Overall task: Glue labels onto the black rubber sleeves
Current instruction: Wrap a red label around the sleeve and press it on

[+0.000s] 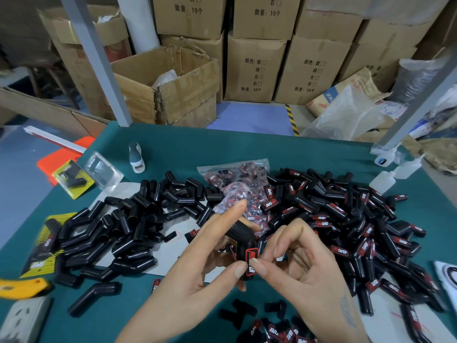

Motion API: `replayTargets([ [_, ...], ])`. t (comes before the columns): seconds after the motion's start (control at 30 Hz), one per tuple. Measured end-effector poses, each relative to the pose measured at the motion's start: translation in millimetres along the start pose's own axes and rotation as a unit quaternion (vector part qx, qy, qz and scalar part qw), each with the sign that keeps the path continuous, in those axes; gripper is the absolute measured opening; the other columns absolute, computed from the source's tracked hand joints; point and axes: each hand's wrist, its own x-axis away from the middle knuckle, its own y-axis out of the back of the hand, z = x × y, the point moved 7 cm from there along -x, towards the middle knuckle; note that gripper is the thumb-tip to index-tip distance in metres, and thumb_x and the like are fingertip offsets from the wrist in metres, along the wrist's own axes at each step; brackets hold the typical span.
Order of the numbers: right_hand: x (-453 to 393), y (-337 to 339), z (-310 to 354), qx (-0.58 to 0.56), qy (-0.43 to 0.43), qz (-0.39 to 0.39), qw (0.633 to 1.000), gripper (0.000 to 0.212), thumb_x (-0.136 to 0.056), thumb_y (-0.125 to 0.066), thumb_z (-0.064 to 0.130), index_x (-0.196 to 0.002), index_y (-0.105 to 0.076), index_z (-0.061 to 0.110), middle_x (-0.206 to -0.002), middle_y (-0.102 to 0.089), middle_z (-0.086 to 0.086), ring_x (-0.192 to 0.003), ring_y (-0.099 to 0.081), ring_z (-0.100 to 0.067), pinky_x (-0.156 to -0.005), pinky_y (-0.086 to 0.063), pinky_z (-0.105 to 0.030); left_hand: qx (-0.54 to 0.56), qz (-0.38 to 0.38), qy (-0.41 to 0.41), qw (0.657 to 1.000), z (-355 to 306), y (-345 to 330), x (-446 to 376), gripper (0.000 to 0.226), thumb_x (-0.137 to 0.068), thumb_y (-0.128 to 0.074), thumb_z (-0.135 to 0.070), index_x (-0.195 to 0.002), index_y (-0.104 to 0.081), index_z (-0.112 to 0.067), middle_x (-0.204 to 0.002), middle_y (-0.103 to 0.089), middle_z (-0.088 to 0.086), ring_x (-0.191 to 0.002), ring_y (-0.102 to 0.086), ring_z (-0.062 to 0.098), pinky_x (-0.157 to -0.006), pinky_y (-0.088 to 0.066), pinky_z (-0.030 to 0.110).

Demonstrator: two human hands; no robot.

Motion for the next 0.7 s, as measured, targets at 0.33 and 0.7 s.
replayTargets([
  [0.33, 1.4, 3.1, -0.1, -0.02, 0.005, -0.017, 1.0, 0.033, -0.075, -0.091, 0.039, -0.081, -0.059, 0.031, -0.08, -0.068, -0.008, -0.073, -0.064, -0.015, -0.067, -0.054, -0.025, 0.029, -0.006, -0.089, 0.996, -8.4, -0.9, -3.3, 0.066, -0.103, -0.062, -0.025, -0.157, -0.036, -0.054, -0.144, -0.057, -0.007, -0.12, -0.062, 0.02, -0.096, -0.056, 0.024],
  [0.7, 0.8, 8.4, 8.9, 0.085, 0.041, -0.064, 0.994, 0.028, -0.085, -0.076, 0.057, -0.083, -0.067, 0.031, -0.088, -0.061, 0.002, -0.08, -0.065, -0.021, -0.071, -0.056, -0.028, 0.22, -0.155, -0.143, 0.953, 2.0, 7.3, -14.7, 0.094, -0.097, -0.062, 0.001, -0.163, -0.018, -0.05, -0.136, -0.062, 0.018, -0.117, -0.069, 0.044, -0.097, -0.057, 0.052],
])
